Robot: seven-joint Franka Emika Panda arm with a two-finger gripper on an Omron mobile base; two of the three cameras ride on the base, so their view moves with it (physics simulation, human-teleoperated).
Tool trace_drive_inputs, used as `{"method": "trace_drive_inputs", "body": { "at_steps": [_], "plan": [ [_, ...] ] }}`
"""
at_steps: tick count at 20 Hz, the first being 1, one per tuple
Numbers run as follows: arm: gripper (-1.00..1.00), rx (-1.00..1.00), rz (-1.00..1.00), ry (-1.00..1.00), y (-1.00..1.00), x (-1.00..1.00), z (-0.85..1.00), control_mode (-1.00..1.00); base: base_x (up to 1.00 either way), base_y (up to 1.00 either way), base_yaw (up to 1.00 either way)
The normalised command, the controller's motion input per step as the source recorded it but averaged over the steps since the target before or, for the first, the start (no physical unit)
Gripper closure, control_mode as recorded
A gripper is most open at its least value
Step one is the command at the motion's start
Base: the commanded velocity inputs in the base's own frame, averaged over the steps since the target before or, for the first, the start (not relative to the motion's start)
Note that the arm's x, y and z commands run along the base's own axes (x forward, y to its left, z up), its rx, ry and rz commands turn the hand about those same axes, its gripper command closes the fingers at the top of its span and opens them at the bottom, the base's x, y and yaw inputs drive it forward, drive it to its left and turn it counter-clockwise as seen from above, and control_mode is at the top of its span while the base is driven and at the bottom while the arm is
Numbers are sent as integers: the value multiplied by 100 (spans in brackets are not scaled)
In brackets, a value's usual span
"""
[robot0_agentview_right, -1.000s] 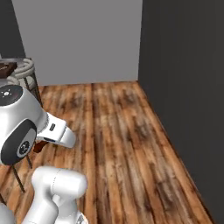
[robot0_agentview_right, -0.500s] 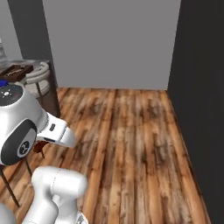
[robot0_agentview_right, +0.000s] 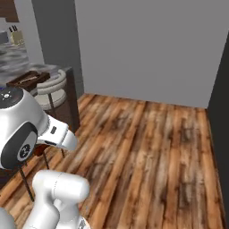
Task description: Gather the broccoli and squash from the fridge and place them on a tray on the dining counter. Then gather the chicken drumsticks from the fridge and place them on the other tray.
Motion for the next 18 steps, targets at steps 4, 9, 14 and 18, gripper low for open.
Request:
{"method": "trace_drive_inputs", "body": {
  "at_steps": [4, 9, 14, 18],
  "plan": [
    [100, 0, 0, 0, 0, 0, 0, 100, 95, -30, 40],
    [100, 0, 0, 0, 0, 0, 0, 100, 95, -29, 40],
    [100, 0, 0, 0, 0, 0, 0, 100, 95, -29, 40],
    [100, 0, 0, 0, 0, 0, 0, 100, 85, -30, 41]
  ]
}}
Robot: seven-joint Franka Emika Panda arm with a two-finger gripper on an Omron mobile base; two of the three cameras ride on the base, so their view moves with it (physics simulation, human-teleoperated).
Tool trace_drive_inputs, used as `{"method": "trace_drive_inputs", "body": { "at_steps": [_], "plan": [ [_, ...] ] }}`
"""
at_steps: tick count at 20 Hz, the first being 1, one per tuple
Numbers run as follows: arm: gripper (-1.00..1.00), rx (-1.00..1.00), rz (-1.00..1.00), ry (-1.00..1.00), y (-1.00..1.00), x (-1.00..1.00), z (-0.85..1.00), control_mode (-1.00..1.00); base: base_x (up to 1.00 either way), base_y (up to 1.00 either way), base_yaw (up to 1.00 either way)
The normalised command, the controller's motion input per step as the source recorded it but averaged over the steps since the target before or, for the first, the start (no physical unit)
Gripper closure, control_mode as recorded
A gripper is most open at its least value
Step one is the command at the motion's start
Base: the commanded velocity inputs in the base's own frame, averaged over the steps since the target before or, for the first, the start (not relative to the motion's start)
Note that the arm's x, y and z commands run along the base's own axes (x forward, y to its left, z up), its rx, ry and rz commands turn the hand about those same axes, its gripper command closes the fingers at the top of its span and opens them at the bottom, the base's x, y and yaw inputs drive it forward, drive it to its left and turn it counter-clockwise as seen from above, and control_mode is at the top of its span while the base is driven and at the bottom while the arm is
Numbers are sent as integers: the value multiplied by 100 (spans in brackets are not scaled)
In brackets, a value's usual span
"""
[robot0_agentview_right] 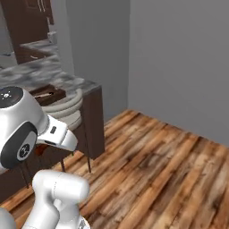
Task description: Gather the broccoli and squash from the fridge and place them on a tray on the dining counter. Then gather the chicken drumsticks from the fridge and place them on the other tray.
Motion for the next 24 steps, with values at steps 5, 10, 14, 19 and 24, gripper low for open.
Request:
{"method": "trace_drive_inputs", "body": {
  "at_steps": [5, 10, 14, 19, 24],
  "plan": [
    [100, 0, 0, 0, 0, 0, 0, 100, 68, -25, 44],
    [100, 0, 0, 0, 0, 0, 0, 100, 54, -8, 51],
    [100, 0, 0, 0, 0, 0, 0, 100, 59, -9, 51],
    [100, 0, 0, 0, 0, 0, 0, 100, 65, -20, 47],
    [100, 0, 0, 0, 0, 0, 0, 100, 72, -24, 46]
  ]
}}
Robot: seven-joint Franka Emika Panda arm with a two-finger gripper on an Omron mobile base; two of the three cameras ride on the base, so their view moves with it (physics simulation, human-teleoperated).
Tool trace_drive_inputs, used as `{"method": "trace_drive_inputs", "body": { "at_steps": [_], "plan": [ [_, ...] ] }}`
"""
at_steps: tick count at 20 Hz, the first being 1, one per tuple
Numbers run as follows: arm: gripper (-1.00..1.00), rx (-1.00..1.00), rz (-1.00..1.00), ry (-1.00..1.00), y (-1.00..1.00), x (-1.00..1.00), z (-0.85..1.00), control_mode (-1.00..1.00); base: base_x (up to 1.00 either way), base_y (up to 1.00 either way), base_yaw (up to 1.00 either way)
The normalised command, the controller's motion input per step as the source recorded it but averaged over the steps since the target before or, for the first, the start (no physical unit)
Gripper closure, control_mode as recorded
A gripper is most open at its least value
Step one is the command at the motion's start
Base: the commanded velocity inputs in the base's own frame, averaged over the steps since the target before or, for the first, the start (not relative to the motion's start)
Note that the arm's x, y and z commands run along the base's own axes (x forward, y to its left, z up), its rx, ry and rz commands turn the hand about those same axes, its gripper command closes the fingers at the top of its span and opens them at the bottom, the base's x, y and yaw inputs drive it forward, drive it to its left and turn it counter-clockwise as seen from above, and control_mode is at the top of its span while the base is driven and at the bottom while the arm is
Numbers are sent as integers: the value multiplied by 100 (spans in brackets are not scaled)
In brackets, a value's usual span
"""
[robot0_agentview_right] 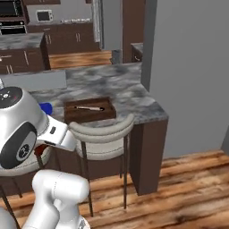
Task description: Gather the broccoli and squash from the fridge and place them on a tray on the dining counter. Then gather the chicken drumsticks from the fridge and place them on the other tray.
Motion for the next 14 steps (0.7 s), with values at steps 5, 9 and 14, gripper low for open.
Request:
{"method": "trace_drive_inputs", "body": {
  "at_steps": [5, 9, 14],
  "plan": [
    [100, 0, 0, 0, 0, 0, 0, 100, 68, -32, 45],
    [100, 0, 0, 0, 0, 0, 0, 100, 61, -35, 45],
    [100, 0, 0, 0, 0, 0, 0, 100, 68, -34, 44]
  ]
}}
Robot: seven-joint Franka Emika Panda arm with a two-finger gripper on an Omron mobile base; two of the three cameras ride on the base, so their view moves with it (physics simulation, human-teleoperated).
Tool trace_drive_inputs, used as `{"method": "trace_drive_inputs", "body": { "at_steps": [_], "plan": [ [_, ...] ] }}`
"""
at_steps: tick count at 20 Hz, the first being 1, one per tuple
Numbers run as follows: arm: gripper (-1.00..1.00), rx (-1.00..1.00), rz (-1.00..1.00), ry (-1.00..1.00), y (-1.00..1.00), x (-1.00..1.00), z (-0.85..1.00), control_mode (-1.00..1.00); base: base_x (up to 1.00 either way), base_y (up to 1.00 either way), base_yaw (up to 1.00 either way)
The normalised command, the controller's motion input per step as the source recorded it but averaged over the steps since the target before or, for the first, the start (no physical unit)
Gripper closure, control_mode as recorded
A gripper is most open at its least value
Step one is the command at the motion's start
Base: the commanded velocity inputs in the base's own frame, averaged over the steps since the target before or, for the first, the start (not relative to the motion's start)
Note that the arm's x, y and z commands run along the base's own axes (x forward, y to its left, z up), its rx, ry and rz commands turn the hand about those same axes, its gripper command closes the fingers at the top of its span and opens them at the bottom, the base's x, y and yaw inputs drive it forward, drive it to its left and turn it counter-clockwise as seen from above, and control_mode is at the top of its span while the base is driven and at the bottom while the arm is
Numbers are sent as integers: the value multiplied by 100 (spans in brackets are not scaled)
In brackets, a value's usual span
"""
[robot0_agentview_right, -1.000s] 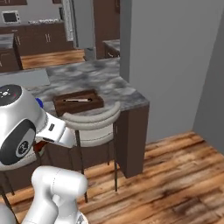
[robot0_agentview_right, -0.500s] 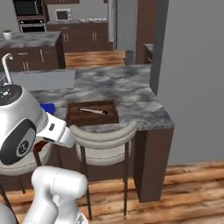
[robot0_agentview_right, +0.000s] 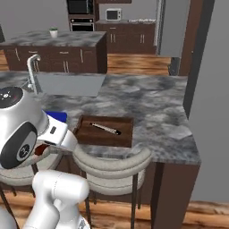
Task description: Gather the broccoli and squash from the fridge and place them on a tray on the dining counter. Then gather the chicken drumsticks from the fridge and place them on the other tray.
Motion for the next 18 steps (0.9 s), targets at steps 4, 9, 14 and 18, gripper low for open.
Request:
{"method": "trace_drive_inputs", "body": {
  "at_steps": [4, 9, 14, 18],
  "plan": [
    [100, 0, 0, 0, 0, 0, 0, 100, 71, -37, 43],
    [100, 0, 0, 0, 0, 0, 0, 100, 54, -47, 33],
    [100, 4, 7, 0, -19, 37, 0, -100, 36, -31, 13],
    [100, 10, 12, 10, -43, 100, 0, -100, 0, 0, 0]
  ]
}}
